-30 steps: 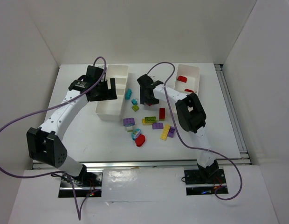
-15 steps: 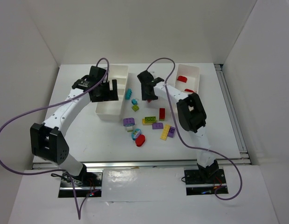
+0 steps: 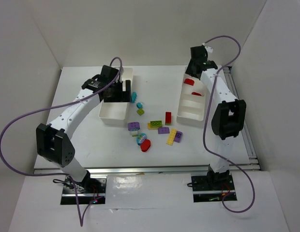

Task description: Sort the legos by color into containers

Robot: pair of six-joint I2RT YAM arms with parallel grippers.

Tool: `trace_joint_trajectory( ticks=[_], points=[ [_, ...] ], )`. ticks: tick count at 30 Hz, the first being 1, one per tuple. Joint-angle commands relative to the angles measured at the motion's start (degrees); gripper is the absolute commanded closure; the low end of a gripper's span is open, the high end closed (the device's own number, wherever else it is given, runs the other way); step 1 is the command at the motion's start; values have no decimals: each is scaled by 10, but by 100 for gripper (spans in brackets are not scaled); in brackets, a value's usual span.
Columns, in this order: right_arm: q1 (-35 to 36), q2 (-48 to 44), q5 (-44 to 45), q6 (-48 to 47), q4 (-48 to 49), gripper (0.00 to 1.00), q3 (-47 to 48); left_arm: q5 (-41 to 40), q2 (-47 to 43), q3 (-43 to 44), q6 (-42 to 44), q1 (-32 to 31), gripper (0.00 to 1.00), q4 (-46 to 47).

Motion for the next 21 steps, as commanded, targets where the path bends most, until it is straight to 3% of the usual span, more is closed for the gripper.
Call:
trace_joint_trajectory(
  ticks=[1,4,5,6,7,9,14,19,21],
  points=[
    [-11,33,-5,6,10,63,2,25,7,34,4,-2,4,6],
    [-24,78,12,19,0,61,48,38,7,49,-1,-2,4,6],
    [-30,86,12,19,0,56,57,38,12,54,-1,-2,4,6],
    [-30,92,20,19,-6,47,64,38,12,55,-1,-2,4,6],
    [-30,97,20,19,-6,25,78,31,12,55,-1,-2,4,6],
    [-35,104,31,24,-23,13,92,26,6,55,-1,-2,4,1],
    [-29,52,36,18,-6,15,47,-1,-7,66,9,-2,4,-5],
    [16,-85,18,-23,33,30,-115,-32,-7,95,15,-2,4,-19],
    [42,-126,-6,-37,52,32,-170,-43,-7,95,15,-2,4,-24]
  ],
)
